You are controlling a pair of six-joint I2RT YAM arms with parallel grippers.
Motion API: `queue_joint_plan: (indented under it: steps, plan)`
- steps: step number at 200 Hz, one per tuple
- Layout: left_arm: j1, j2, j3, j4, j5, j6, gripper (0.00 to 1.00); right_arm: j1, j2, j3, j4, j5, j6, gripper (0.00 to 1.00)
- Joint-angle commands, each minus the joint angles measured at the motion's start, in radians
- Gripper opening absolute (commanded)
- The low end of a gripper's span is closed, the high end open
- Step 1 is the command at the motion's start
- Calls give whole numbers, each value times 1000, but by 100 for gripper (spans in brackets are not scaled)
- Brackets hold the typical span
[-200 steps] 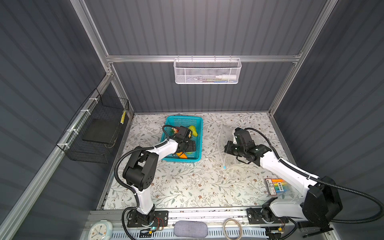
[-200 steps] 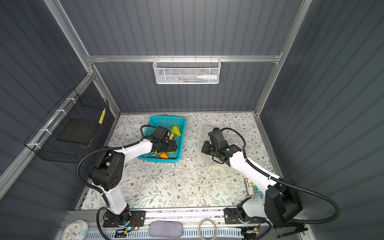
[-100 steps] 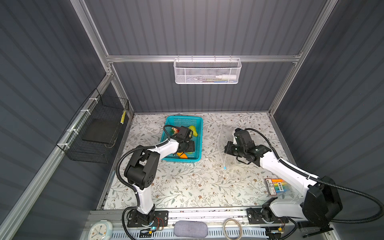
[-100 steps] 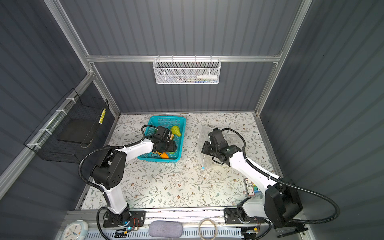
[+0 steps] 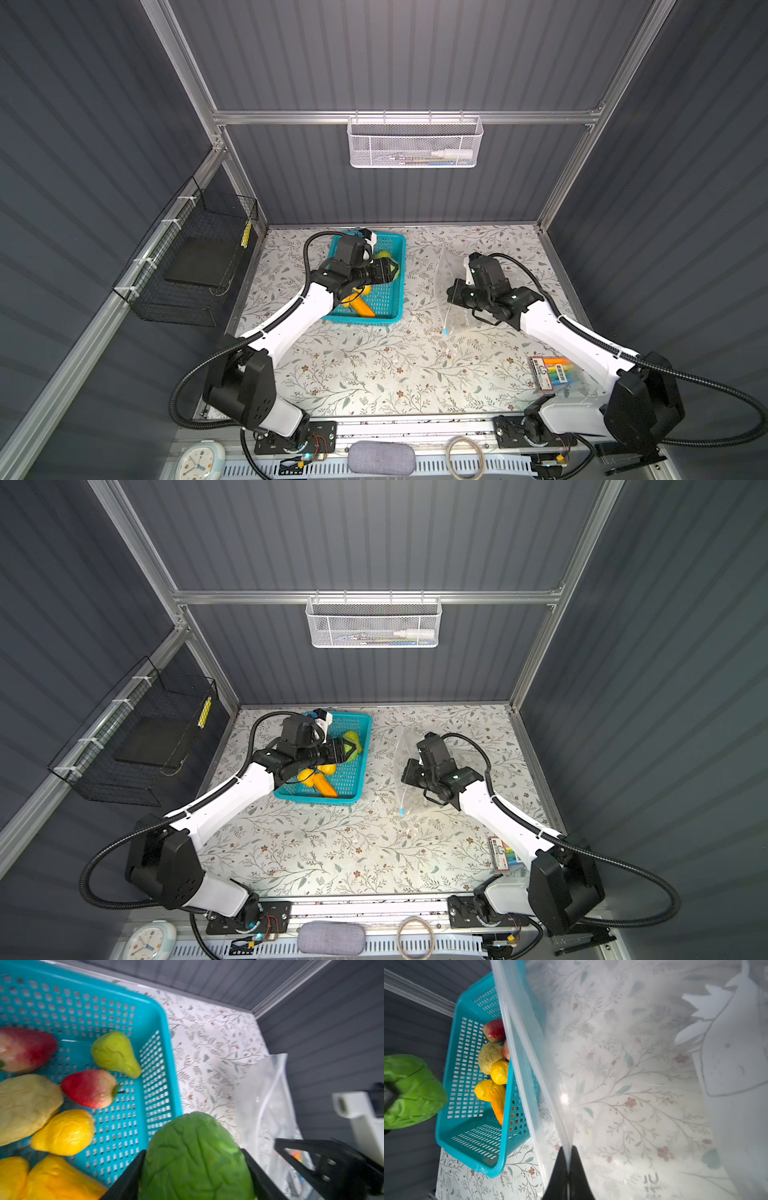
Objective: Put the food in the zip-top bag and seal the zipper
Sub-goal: 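Carry the green chayote with the left gripper to the bag mouth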
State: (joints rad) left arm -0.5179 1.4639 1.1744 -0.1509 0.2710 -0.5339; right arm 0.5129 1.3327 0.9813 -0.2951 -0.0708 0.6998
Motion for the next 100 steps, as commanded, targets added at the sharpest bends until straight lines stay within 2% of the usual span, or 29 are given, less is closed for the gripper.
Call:
queue_joint_plan:
  steps: [1,55,100]
  plan:
    - [-31,-41,-26,184,176,-112,54,-3,23,45,31,-50,10,0]
    - [-94,8,-93,528,296,-332,52,-3,26,43,98,-139,26,0]
    - [-129,77,-99,591,301,-371,52,-2,-1,-1,214,-250,47,0]
